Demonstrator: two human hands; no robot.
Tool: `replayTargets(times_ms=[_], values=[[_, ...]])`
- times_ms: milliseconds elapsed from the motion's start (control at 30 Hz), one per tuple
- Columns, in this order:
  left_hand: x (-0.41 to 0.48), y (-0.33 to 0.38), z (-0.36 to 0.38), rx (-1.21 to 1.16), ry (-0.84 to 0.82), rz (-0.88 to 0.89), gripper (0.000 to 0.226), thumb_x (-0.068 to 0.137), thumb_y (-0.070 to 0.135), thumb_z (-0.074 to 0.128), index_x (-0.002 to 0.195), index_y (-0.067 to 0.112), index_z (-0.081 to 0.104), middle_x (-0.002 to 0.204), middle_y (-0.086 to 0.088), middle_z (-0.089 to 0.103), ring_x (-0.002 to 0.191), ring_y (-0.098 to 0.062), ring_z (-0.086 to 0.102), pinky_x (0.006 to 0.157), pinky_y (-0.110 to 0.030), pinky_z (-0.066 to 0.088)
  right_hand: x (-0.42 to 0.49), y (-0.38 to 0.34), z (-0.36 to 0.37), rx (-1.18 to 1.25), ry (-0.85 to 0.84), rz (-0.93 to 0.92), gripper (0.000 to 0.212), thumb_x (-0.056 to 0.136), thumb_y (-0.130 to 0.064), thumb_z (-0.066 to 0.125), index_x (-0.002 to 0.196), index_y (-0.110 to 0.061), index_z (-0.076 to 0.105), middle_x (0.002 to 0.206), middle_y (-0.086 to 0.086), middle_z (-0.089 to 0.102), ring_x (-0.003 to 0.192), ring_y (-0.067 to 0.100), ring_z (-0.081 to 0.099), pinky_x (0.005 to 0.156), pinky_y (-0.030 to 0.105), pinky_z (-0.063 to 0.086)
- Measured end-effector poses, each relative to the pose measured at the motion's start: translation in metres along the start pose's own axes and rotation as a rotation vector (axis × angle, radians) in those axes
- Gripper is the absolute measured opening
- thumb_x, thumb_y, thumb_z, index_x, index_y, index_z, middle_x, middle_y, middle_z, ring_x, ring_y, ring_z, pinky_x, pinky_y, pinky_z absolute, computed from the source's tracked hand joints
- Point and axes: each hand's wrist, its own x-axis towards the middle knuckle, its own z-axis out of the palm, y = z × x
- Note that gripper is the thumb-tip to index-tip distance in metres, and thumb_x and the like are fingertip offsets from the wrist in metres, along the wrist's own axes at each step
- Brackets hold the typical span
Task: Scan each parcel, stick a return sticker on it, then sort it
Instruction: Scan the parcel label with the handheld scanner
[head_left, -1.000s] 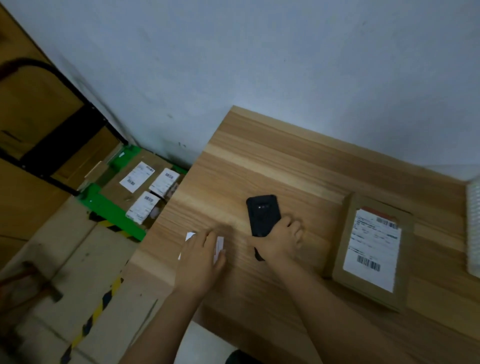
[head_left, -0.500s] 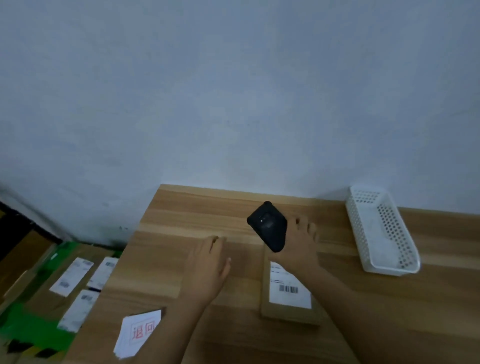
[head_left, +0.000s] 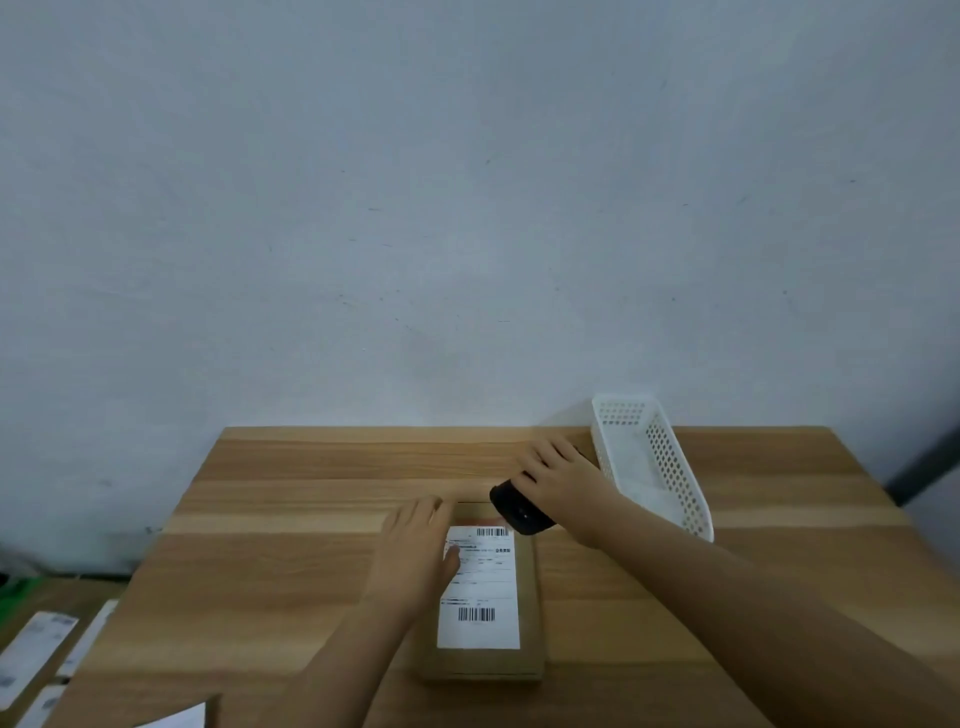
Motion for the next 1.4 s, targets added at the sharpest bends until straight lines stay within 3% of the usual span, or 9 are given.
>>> replayTargets(times_ms=[133,300,467,533,633,833,1000,1133,1400], values=[[-0.004,0.001,0.007,-0.011,-0.006,-0.042,0.057,0.095,0.033,0.053,0.146,0.025,0.03,0.147,0.007,0.035,0.137,-0.011,0.03,0.116,-0.028,0.019,0.004,0.005,-0.003,-0.162,0.057,-0.118,0.056,0.082,-0.023,0.067,0.131,-0.011,0.043,0.134,0.012,0.046,0.121,0.032,0.044,0.105,0.045,0.035],[-0.008,-0.003,0.009,-0.011,-0.019,-0.088,0.057,0.095,0.03,0.051,0.147,0.025,0.029,0.143,0.008,0.038,0.134,-0.011,0.032,0.114,-0.027,0.022,0.014,0.01,-0.01,-0.224,0.103,-0.234,0.047,0.078,-0.031,0.07,0.121,-0.019,0.057,0.127,0.003,0.056,0.114,0.026,0.052,0.101,0.039,0.04],[-0.012,-0.005,0.02,0.001,0.003,-0.126,0.051,0.066,0.021,0.08,0.115,0.019,0.065,0.108,0.004,0.064,0.103,-0.018,0.063,0.09,-0.033,0.049,0.02,0.014,-0.007,-0.206,0.165,-0.263,0.045,0.065,-0.035,0.076,0.107,-0.022,0.064,0.112,0.0,0.062,0.102,0.022,0.056,0.095,0.036,0.045],[-0.013,-0.007,0.021,0.026,0.047,-0.116,0.057,0.046,0.025,0.09,0.1,0.02,0.071,0.093,0.006,0.067,0.086,-0.015,0.067,0.075,-0.03,0.055,0.018,0.015,-0.012,-0.138,0.179,-0.201,0.049,0.064,-0.033,0.077,0.108,-0.02,0.063,0.111,0.002,0.06,0.101,0.024,0.055,0.095,0.037,0.044],[-0.018,-0.009,0.013,0.049,0.098,-0.119,0.066,0.034,0.028,0.094,0.095,0.021,0.071,0.089,0.007,0.067,0.08,-0.013,0.068,0.067,-0.027,0.056,0.02,0.006,-0.011,0.07,0.146,-0.065,0.058,0.078,-0.018,0.068,0.13,-0.012,0.044,0.131,0.013,0.043,0.118,0.032,0.042,0.105,0.043,0.032],[-0.055,-0.038,0.002,-0.008,0.081,-0.265,0.055,0.062,0.026,0.085,0.112,0.017,0.062,0.104,-0.001,0.064,0.089,-0.021,0.064,0.072,-0.035,0.054,0.045,-0.046,-0.011,0.623,0.073,0.176,0.082,0.066,-0.026,0.077,0.137,-0.021,0.034,0.129,0.005,0.035,0.115,0.025,0.03,0.097,0.036,0.027],[-0.111,-0.069,0.0,-0.026,0.067,-0.491,0.047,0.081,0.027,0.072,0.124,0.015,0.059,0.12,-0.005,0.06,0.105,-0.027,0.059,0.087,-0.038,0.046,0.08,-0.125,-0.007,0.973,0.038,0.279,0.079,0.066,-0.039,0.074,0.134,-0.028,0.037,0.125,0.002,0.037,0.11,0.024,0.03,0.086,0.033,0.027],[-0.166,-0.092,0.007,-0.067,0.022,-0.671,0.048,0.088,0.028,0.065,0.132,0.013,0.055,0.128,-0.007,0.057,0.115,-0.027,0.055,0.096,-0.039,0.043,0.099,-0.186,-0.012,1.139,-0.034,0.292,0.084,0.057,-0.046,0.08,0.13,-0.025,0.042,0.123,0.003,0.039,0.113,0.026,0.033,0.092,0.036,0.034],[-0.239,-0.145,0.027,-0.075,-0.041,-0.86,0.045,0.074,0.033,0.064,0.113,0.009,0.067,0.107,-0.01,0.068,0.095,-0.033,0.066,0.077,-0.045,0.055,0.125,-0.284,-0.016,1.303,-0.078,0.472,0.078,0.068,-0.036,0.081,0.134,-0.025,0.042,0.128,0.007,0.039,0.116,0.028,0.031,0.094,0.035,0.025]])
